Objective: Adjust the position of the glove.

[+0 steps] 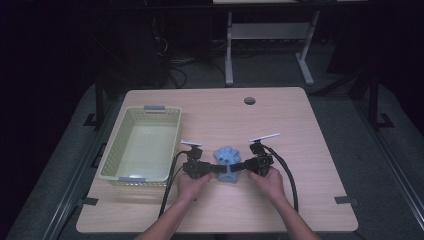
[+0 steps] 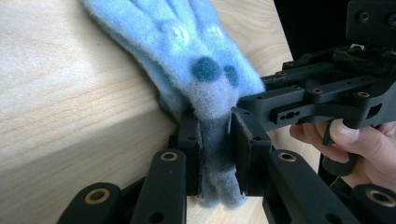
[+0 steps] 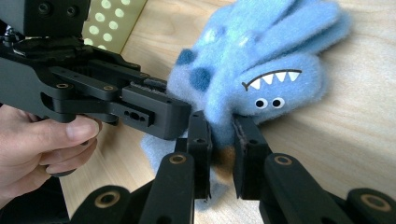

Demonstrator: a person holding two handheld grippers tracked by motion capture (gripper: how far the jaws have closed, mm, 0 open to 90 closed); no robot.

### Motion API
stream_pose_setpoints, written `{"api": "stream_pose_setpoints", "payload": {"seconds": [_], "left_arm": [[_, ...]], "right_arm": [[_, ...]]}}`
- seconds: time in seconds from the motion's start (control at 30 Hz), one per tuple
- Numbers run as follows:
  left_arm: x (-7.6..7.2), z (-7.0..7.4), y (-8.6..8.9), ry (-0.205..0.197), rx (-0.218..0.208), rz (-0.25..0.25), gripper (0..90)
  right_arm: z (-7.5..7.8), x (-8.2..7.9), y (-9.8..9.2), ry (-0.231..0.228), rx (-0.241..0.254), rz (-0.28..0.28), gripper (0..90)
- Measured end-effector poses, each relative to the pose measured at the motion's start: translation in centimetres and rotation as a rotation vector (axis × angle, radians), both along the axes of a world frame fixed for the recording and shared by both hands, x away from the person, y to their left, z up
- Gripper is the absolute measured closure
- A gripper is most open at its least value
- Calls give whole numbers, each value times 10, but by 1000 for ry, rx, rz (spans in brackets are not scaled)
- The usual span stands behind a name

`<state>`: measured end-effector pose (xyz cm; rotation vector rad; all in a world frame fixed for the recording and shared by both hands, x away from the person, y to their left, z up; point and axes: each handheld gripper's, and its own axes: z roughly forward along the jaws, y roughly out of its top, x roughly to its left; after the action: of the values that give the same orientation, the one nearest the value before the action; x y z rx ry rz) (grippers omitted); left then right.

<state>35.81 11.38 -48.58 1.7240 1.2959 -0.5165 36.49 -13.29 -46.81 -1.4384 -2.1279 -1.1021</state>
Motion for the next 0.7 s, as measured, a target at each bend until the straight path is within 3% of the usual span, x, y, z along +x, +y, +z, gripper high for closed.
{"api": "stream_pose_setpoints", "payload": {"seconds": [0.7], "left_arm": [[-3, 15, -1, -38, -11, -22, 756]], "right_arm": [[15, -5, -3, -34, 1, -2, 799]]}}
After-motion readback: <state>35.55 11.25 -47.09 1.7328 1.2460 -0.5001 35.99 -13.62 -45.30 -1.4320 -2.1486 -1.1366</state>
